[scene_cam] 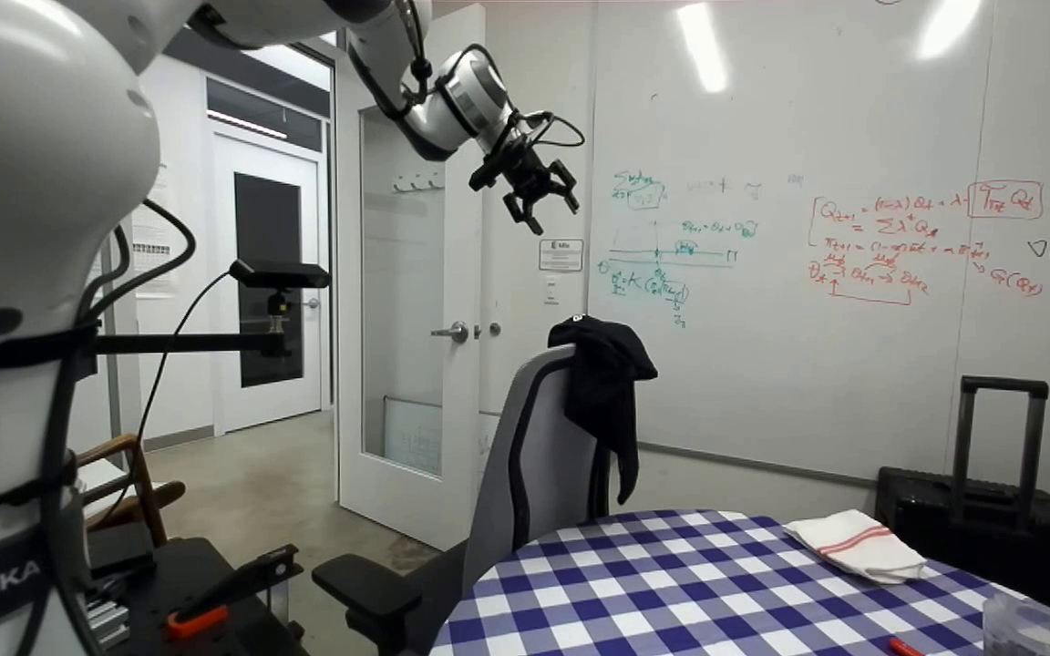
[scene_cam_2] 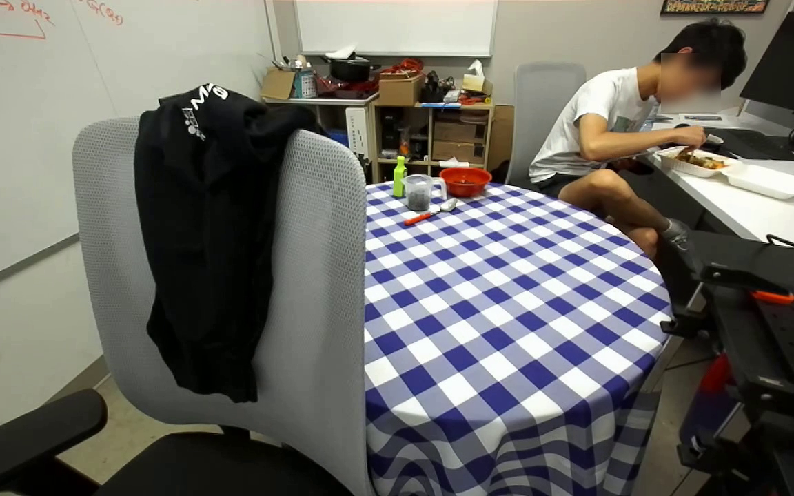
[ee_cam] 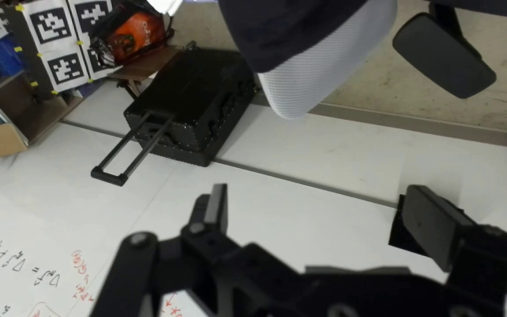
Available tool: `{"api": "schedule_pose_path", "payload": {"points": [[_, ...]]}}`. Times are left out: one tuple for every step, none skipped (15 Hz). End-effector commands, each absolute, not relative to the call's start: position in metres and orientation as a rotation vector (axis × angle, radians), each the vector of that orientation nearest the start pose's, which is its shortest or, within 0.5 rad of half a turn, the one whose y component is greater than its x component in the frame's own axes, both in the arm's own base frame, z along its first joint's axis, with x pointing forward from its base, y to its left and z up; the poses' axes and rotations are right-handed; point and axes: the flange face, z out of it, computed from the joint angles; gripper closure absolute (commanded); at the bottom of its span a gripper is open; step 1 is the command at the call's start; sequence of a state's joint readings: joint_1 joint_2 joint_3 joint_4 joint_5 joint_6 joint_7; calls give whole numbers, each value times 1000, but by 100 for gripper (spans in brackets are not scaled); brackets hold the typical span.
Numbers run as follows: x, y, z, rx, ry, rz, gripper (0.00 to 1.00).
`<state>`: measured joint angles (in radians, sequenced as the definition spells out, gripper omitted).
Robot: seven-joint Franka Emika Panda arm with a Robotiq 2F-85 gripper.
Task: Put the shirt on the chair.
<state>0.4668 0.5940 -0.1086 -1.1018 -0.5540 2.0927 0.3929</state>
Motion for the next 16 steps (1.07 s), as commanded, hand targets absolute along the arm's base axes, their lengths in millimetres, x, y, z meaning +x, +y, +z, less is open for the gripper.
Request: {"api": "schedule_pose_path", "payload": {"points": [[711,181,518,-3362,-216,-896,0],[711,156,509,-3366,-159,-848,0],[709,131,499,-3371,-113,-791,0],[706,107,486,-3380,-61,-745,0],[701,85,477,-3398,-17,-711,0],[696,64,465,-3413,9,-690,0],[690,44,457,-3423,34,-673,0],[682,27,448,-3430,49,-665,0],[674,12,441,-3423,53,-656,0],[667,0,433,-3407,43,-669,0],[656,-13,426,-3397,57,-673,0],[646,-25,419,-3383,101,-682,0],[635,-35,413,-3365,125,-694,0],[624,-43,406,-3341,165,-711,0],[611,-51,399,-3324,211,-720,0],[597,-59,390,-3311,259,-720,0]]}}
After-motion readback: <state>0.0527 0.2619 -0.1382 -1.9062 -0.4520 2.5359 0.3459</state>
